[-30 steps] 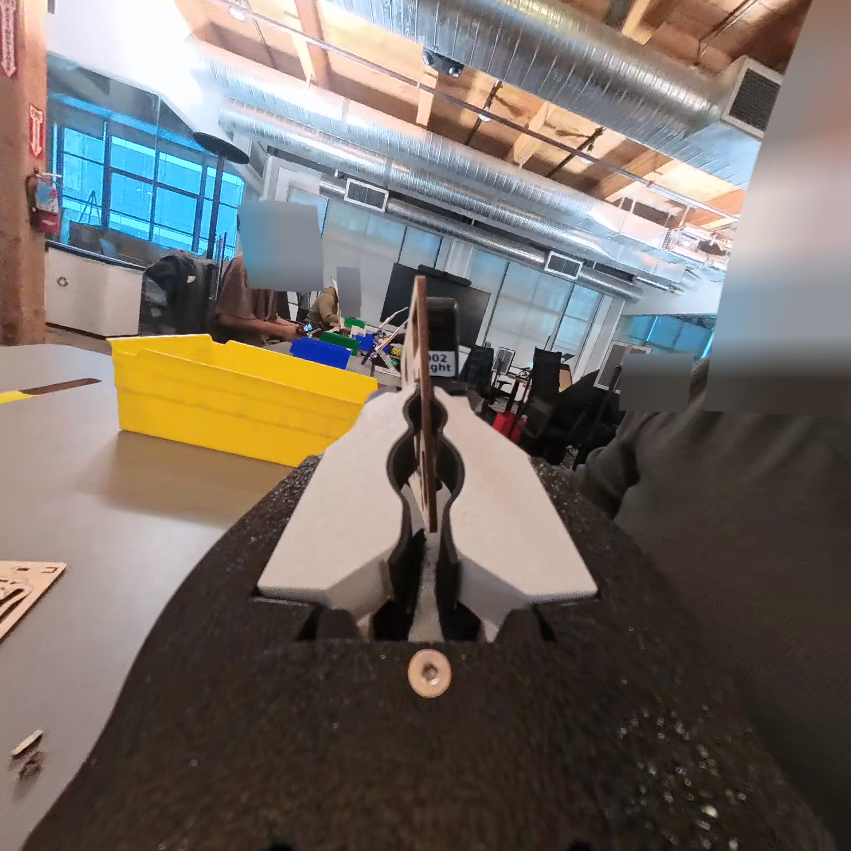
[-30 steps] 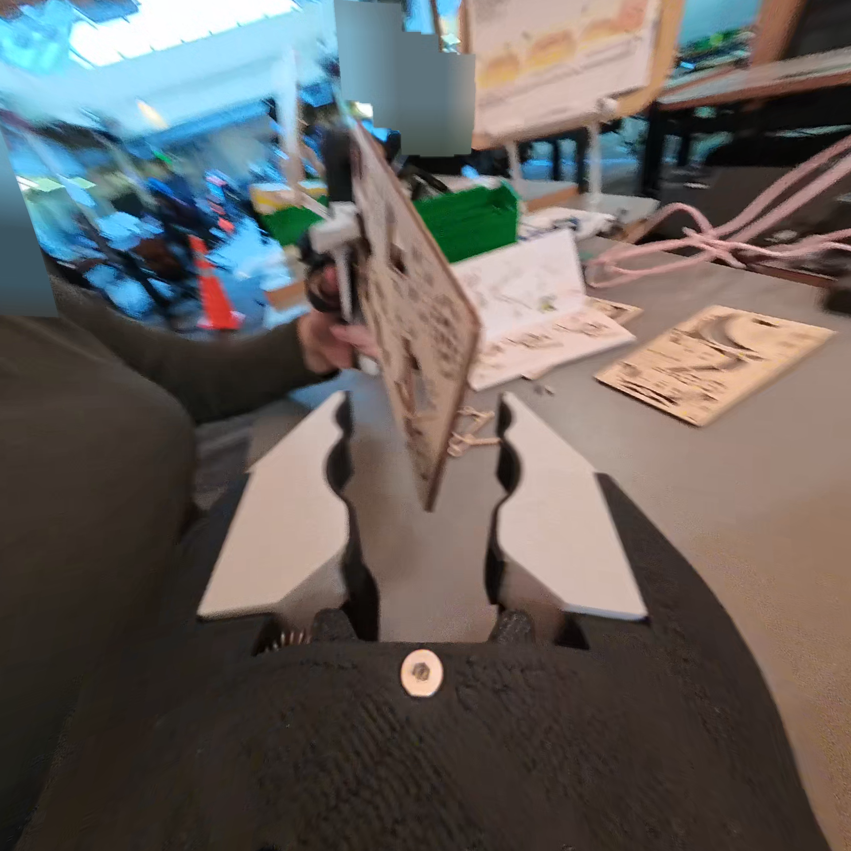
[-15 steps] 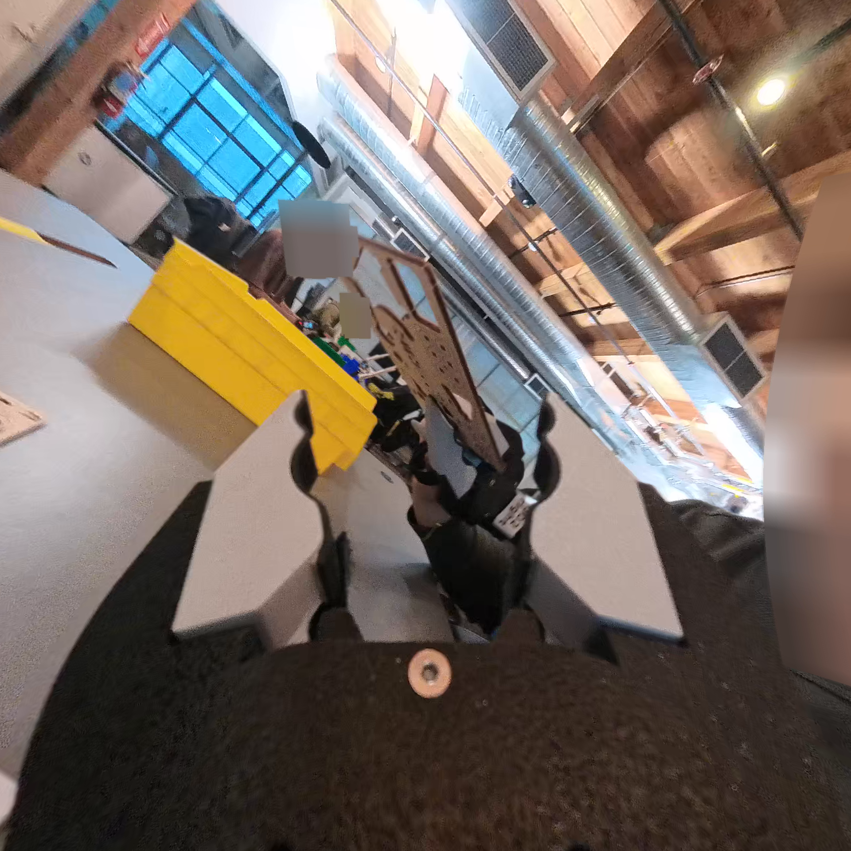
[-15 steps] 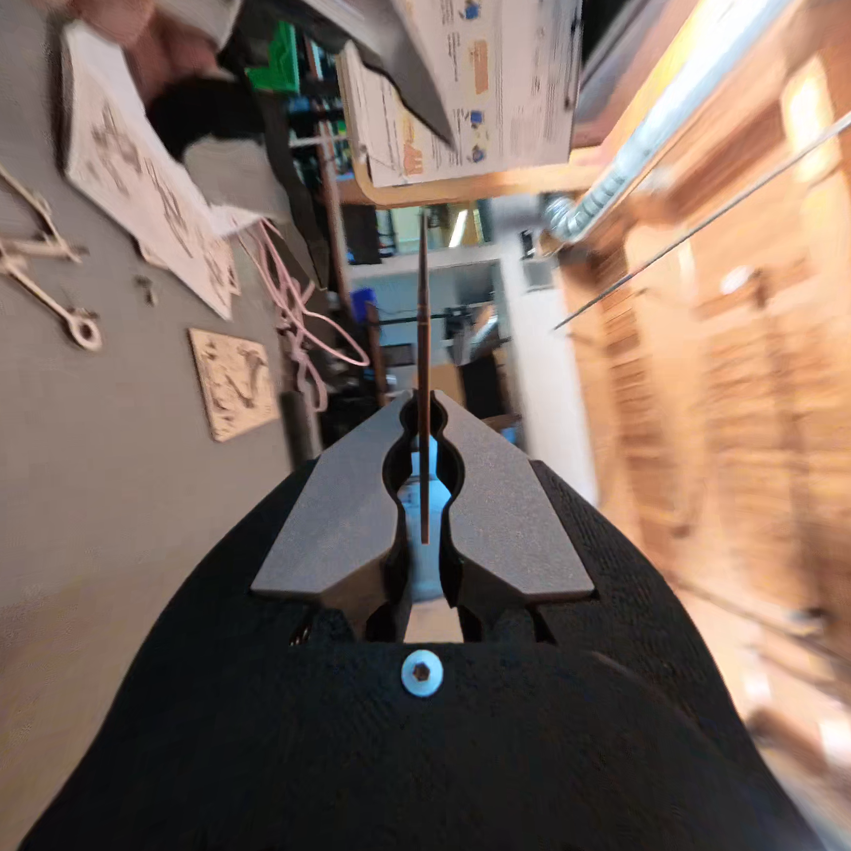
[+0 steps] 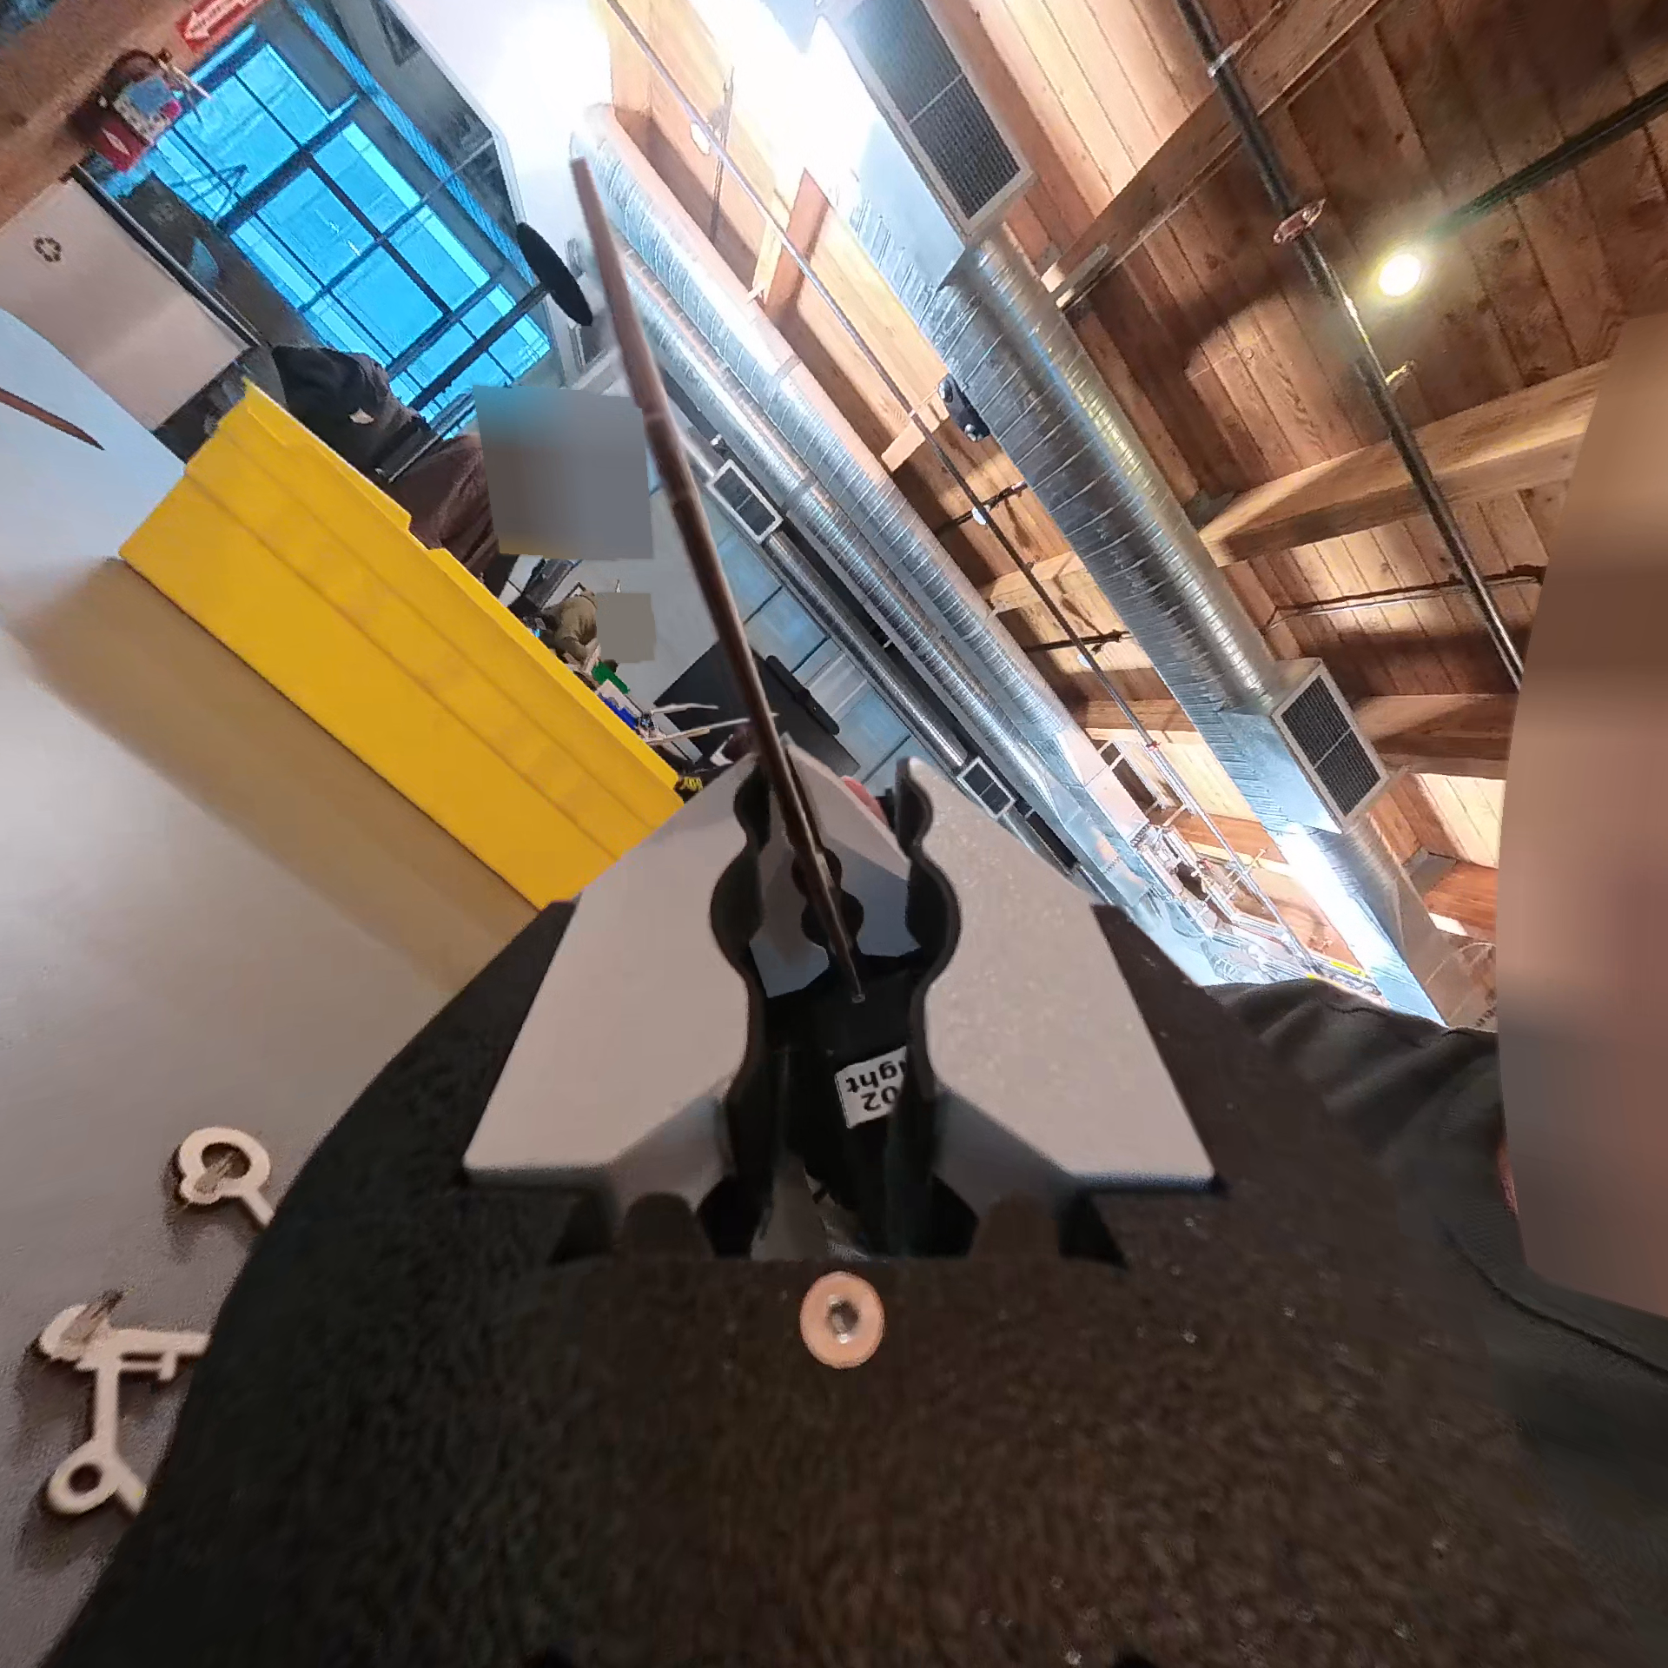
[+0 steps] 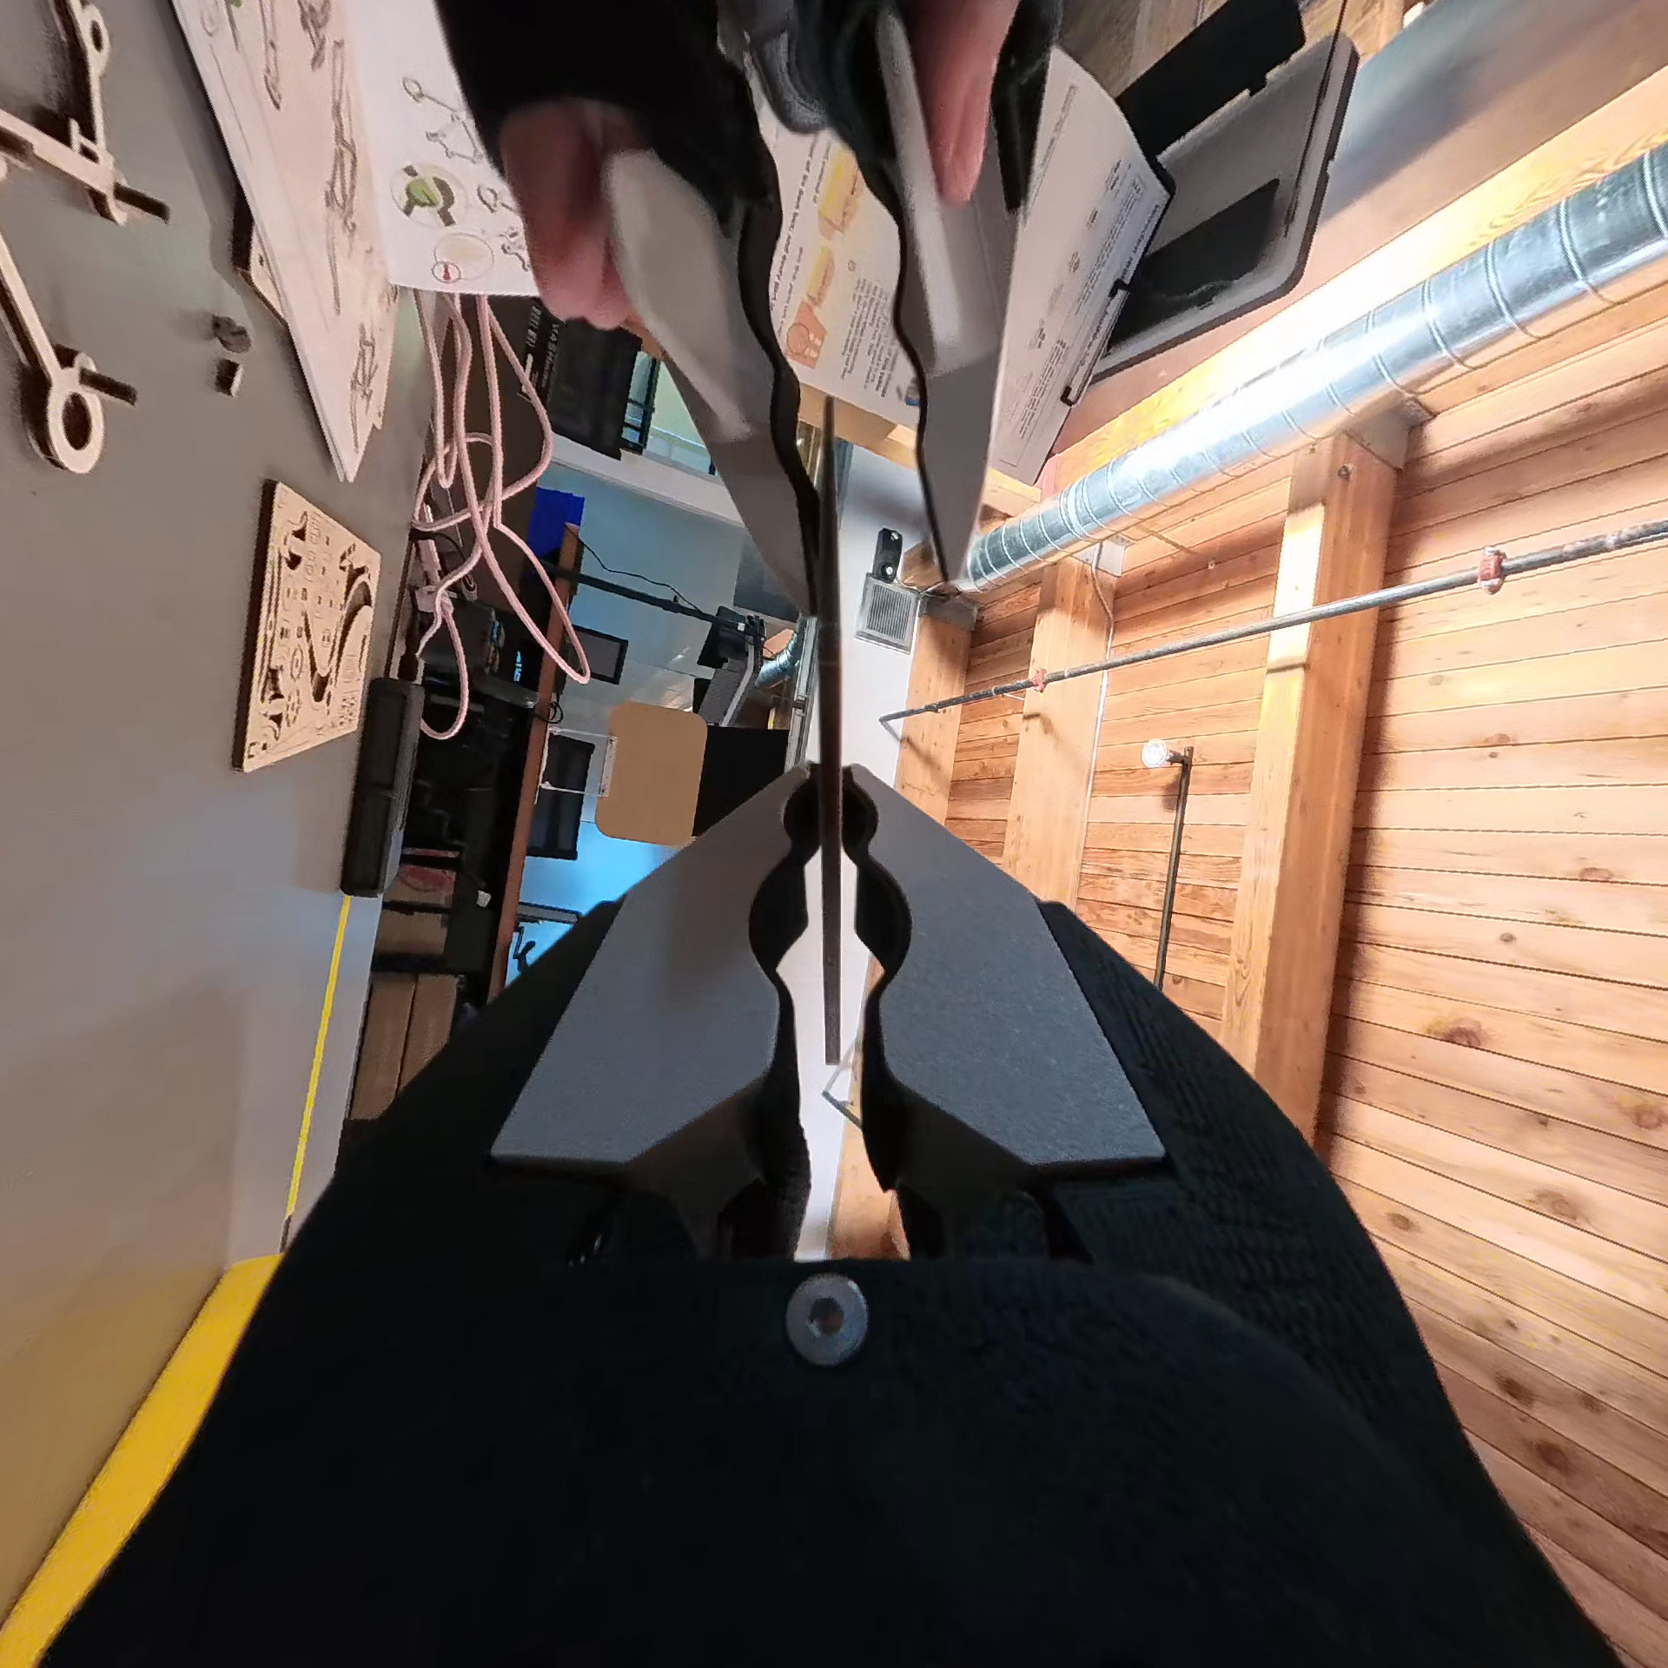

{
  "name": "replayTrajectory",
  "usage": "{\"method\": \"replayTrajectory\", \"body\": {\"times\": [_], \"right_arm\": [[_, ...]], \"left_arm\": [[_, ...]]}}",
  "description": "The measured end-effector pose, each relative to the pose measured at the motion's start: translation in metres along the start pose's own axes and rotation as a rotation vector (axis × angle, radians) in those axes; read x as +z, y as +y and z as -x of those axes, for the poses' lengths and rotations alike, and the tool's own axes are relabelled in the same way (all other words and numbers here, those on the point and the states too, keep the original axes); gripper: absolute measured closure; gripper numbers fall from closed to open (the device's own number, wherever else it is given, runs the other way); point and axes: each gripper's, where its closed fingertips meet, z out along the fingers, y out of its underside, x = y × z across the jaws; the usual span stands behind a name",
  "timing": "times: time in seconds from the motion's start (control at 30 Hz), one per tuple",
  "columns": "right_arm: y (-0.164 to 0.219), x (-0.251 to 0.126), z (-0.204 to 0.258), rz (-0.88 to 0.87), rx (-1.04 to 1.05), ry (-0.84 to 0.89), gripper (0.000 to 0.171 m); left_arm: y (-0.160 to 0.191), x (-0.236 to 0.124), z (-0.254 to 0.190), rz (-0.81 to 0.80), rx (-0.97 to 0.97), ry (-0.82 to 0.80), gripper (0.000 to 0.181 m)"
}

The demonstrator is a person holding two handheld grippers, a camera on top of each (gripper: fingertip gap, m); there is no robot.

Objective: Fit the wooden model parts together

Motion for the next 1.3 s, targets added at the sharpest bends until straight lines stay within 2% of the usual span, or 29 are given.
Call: {"method": "replayTrajectory", "body": {"times": [0.1, 0.2, 0.27, 0.37, 0.5, 0.53, 0.63, 0.67, 0.73, 0.83, 1.0, 1.13, 1.3], "right_arm": [[-0.001, 0.000, -0.003, 0.001, 0.013, 0.012, 0.170], [-0.002, 0.000, -0.003, -0.005, 0.053, 0.003, 0.170], [-0.005, -0.001, 0.002, -0.044, 0.146, -0.041, 0.154], [-0.012, -0.005, 0.017, -0.132, 0.387, -0.214, 0.127], [-0.014, -0.014, 0.032, -0.231, 0.712, -0.393, 0.105], [-0.017, -0.018, 0.033, -0.281, 0.825, -0.442, 0.094], [-0.017, -0.023, 0.031, -0.403, 1.357, -0.625, 0.061], [-0.012, -0.022, 0.028, -0.427, 1.518, -0.655, 0.059], [-0.001, -0.017, 0.024, -0.449, 1.766, -0.670, 0.061], [0.004, -0.013, 0.023, -0.455, 1.976, -0.705, 0.074], [-0.008, -0.017, 0.021, -0.523, 2.126, -0.844, 0.109], [-0.010, -0.014, 0.020, -0.527, 2.229, -0.871, 0.122], [-0.013, -0.015, 0.012, -0.618, 2.386, -0.929, 0.143]], "left_arm": [[0.001, 0.000, 0.003, -0.010, -0.003, -0.007, 0.175], [0.002, -0.001, 0.010, -0.011, -0.009, -0.048, 0.180], [0.004, -0.002, 0.010, 0.006, -0.021, -0.044, 0.181], [0.002, -0.005, 0.018, 0.023, 0.028, -0.112, 0.181], [-0.004, -0.011, 0.024, 0.047, 0.093, -0.188, 0.181], [-0.005, -0.013, 0.026, 0.054, 0.105, -0.206, 0.181], [-0.003, -0.019, 0.040, 0.121, 0.170, -0.291, 0.181], [-0.001, -0.021, 0.045, 0.139, 0.185, -0.314, 0.181], [0.001, -0.020, 0.044, 0.154, 0.160, -0.290, 0.181], [0.008, -0.017, 0.040, 0.184, 0.100, -0.243, 0.181], [0.019, -0.012, 0.032, 0.246, 0.084, -0.187, 0.181], [0.030, -0.010, 0.031, 0.304, 0.089, -0.176, 0.181], [0.043, -0.008, 0.030, 0.373, 0.107, -0.173, 0.181]]}}
